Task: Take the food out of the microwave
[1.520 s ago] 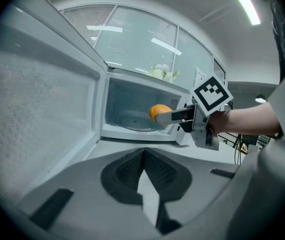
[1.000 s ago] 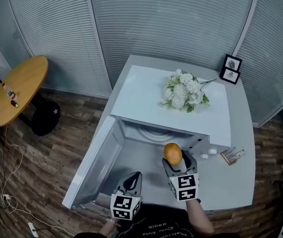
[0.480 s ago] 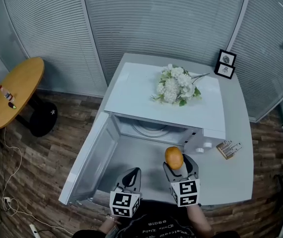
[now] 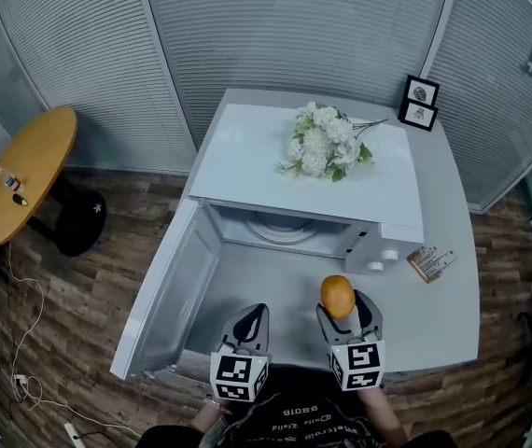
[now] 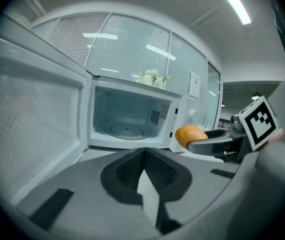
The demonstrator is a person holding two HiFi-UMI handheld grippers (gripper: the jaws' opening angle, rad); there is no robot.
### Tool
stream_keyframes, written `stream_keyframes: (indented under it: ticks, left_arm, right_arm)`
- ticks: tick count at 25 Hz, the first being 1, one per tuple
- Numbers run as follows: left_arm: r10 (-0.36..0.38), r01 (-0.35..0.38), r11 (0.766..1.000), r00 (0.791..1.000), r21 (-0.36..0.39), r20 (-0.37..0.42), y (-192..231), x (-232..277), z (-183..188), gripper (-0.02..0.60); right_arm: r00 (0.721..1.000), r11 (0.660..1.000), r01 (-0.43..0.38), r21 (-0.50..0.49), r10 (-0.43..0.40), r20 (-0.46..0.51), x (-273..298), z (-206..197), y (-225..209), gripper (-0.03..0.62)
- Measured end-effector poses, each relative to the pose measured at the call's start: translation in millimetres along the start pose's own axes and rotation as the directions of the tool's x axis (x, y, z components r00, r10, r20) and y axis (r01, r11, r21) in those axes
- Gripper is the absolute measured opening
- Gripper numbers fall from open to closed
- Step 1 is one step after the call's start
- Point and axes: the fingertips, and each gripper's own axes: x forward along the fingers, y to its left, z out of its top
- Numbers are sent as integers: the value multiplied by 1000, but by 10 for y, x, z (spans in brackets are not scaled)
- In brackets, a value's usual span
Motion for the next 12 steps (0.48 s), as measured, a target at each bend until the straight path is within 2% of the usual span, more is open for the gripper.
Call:
stream_keyframes:
  ticks: [12]
  left_arm:
    - [-17, 17, 1000, 1000, 7, 0, -52, 73, 13, 8]
  right_arm:
    - [999, 998, 54, 42, -54, 1, -116, -87, -95, 328]
